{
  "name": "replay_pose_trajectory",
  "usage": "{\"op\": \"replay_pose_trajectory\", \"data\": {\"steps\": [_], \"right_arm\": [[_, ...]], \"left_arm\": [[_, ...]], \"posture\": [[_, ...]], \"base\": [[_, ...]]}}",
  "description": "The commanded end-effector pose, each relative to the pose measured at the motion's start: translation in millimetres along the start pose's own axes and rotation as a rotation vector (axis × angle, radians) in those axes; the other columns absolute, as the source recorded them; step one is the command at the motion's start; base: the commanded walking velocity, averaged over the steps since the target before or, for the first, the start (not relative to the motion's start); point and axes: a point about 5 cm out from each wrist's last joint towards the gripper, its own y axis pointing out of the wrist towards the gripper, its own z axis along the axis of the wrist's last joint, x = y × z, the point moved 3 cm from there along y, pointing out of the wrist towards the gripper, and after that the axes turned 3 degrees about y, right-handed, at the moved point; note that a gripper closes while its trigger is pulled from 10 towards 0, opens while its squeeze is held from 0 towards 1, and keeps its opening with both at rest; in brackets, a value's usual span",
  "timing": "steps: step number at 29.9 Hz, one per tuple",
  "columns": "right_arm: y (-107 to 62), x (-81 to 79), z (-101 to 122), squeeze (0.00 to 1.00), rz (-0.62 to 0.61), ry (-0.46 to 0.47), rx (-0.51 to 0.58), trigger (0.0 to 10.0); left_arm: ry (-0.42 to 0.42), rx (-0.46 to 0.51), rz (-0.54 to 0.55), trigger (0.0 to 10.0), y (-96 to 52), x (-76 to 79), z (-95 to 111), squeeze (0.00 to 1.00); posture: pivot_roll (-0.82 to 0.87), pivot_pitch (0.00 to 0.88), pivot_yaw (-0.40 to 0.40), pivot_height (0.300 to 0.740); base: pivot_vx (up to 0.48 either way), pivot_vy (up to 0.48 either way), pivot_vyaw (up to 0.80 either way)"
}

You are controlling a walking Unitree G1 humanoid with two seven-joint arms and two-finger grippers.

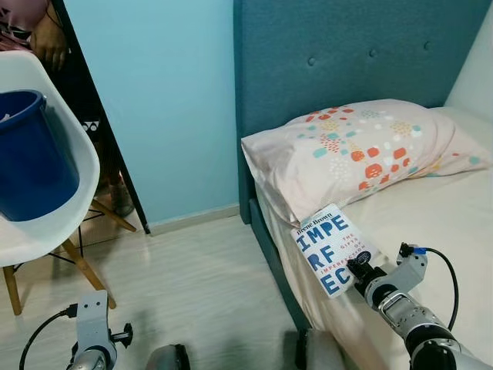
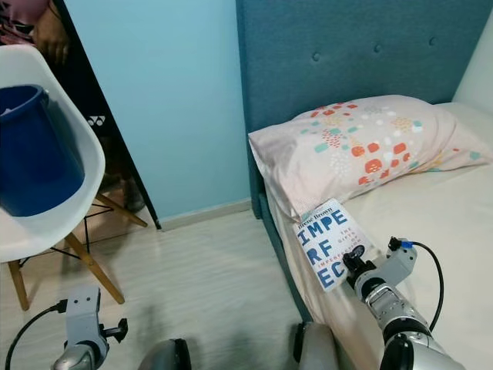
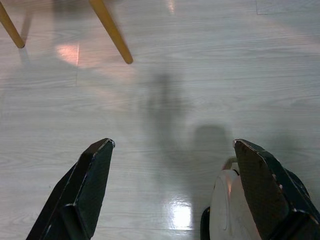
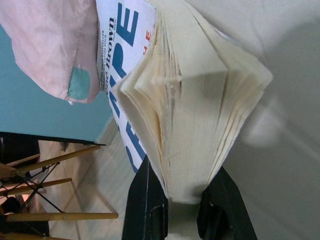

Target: Clean up the room

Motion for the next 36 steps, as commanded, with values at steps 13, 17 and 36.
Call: {"op": "replay_pose_trajectory", "data": {"steps": [13,17,36], "right_arm": [[-2.9,-1.4,42.2,0.00,-0.025,-0.064,0.102,10.0],[-5.5,1.8,48.5,0.00,-0.031,-0.081,0.107,10.0],[-8.4,9.8,45.5,0.76,-0.060,-0.147,0.068,10.0]], "left_arm": [[0.014,0.004,0.010,10.0,-0.4,-6.1,0.7,0.00],[0.011,-0.003,0.009,10.0,-0.8,-4.5,-1.5,0.00],[0.009,-0.017,-0.005,10.0,-1.0,2.7,-4.9,0.00]], "posture": [[-0.05,0.027,0.009,0.546],[-0.05,0.026,0.008,0.546],[-0.07,0.015,-0.003,0.546]], "base": [[0.000,0.000,0.00],[0.000,0.000,0.00],[0.000,0.000,0.00]]}}
